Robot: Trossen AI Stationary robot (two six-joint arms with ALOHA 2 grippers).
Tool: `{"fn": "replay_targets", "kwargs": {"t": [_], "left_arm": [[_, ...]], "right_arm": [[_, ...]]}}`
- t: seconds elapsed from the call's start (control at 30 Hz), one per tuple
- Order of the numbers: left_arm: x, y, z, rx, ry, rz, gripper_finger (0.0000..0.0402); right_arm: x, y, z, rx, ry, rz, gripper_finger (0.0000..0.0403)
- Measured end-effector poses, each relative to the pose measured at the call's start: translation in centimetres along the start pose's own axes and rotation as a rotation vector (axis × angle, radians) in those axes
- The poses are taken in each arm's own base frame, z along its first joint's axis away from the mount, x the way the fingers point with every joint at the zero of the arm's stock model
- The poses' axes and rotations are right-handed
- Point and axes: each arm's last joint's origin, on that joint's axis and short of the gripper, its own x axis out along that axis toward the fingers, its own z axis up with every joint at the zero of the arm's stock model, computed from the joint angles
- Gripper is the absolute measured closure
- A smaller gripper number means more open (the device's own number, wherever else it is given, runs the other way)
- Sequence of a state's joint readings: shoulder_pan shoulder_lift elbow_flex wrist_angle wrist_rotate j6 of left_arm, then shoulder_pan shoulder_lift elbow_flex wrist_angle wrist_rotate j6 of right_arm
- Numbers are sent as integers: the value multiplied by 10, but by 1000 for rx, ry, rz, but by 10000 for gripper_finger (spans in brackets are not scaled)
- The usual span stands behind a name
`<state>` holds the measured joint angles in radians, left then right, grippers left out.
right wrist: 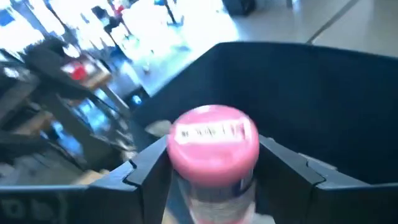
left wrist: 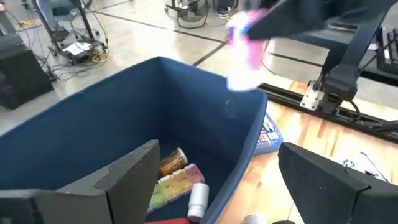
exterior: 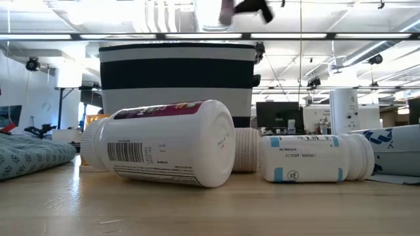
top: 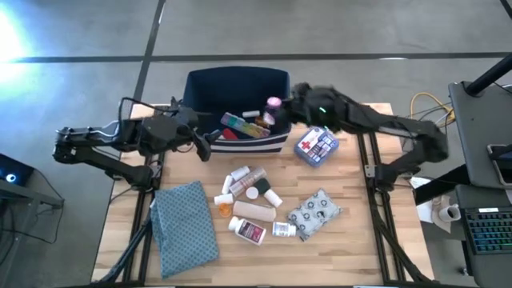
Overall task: Pick & place medical supplies in basket/bin
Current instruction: Put the pink pill bottle into the blue bin, then put the orange pill bottle into the blue bin
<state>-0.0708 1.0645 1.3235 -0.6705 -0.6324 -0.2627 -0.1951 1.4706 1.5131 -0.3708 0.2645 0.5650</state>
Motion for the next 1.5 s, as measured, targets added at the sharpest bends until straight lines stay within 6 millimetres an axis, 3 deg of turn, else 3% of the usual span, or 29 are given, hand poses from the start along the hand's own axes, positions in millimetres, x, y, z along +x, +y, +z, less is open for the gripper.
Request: {"fn": "replay_targets", "kwargs": {"t": [0.17, 0.3, 0.57, 0.73, 0.9, 1.03, 1.27, 1.5], "left_arm": [[-12, 7, 5, -40, 65, 17, 97], [-21, 15, -5, -101, 218, 45, 97], [-23, 10, -42, -162, 537, -27, 97], [-22, -6, -73, 0, 688, -162, 97], [-27, -19, -104, 211, 790, -298, 97], [-21, -24, -135, 279, 884, -345, 97], [5, -36, -188, 247, 827, -433, 97], [21, -52, -203, 183, 627, -597, 97]], "right_arm": [[47, -19, 8, -102, 108, -129, 189], [60, -22, 16, -184, 183, -196, 164], [50, -6, 32, -362, 172, -255, 123], [32, -8, 38, -435, 211, -363, 112], [20, -17, 27, -487, 382, -428, 106], [17, -23, 18, -499, 471, -462, 107], [22, -27, 8, -498, 519, -452, 116], [23, -30, 2, -506, 557, -457, 115]]}}
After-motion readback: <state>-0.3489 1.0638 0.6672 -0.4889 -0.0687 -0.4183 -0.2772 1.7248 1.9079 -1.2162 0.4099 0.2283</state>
